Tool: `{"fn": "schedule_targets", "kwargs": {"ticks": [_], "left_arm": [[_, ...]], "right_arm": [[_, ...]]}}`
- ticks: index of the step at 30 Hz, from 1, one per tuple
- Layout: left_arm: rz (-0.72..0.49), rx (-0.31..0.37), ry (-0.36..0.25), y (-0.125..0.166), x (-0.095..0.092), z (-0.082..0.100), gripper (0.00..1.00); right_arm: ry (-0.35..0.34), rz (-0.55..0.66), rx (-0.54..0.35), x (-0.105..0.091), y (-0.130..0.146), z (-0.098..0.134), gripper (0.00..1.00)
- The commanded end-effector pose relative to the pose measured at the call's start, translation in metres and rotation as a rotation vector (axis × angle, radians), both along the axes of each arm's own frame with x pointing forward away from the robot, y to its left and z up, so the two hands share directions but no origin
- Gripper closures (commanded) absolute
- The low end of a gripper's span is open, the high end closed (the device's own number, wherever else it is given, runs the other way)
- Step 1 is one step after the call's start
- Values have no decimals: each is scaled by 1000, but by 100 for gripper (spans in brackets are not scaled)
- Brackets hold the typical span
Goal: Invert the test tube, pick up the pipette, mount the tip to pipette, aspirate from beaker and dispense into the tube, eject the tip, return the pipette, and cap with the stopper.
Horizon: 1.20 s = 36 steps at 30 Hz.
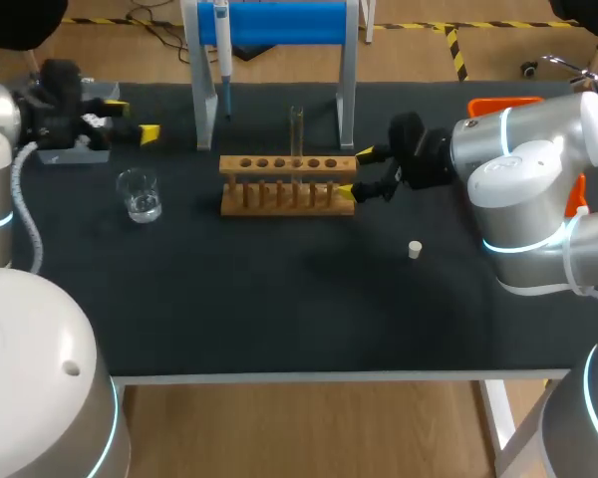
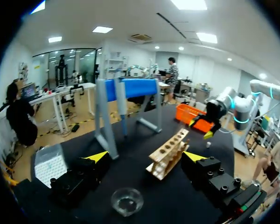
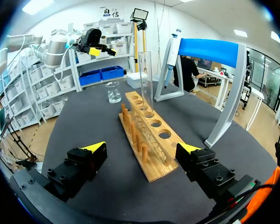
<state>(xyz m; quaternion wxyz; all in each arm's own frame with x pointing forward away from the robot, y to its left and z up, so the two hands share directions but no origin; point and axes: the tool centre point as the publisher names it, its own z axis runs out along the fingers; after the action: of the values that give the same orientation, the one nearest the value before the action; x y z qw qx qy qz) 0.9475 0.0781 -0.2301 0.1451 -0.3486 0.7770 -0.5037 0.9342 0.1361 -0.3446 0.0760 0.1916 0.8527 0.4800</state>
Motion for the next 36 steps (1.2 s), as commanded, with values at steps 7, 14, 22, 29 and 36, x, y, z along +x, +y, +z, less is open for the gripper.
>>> {"fn": "schedule_targets", "kwargs": {"ticks": [7,14,22,29,36], "left_arm": [[220,102,89,85,0,-15,0],[337,159,135,120,15,-30,0],[463,200,168,137,32,-37,0],[463,200,168,137,32,-37,0],[463,200,168,137,32,-37,0]], "right_arm": [[0,0,0,0,0,0,0],[0,0,0,0,0,0,0],[0,0,0,0,0,0,0],[0,0,0,0,0,0,0],[0,0,0,0,0,0,0]]}}
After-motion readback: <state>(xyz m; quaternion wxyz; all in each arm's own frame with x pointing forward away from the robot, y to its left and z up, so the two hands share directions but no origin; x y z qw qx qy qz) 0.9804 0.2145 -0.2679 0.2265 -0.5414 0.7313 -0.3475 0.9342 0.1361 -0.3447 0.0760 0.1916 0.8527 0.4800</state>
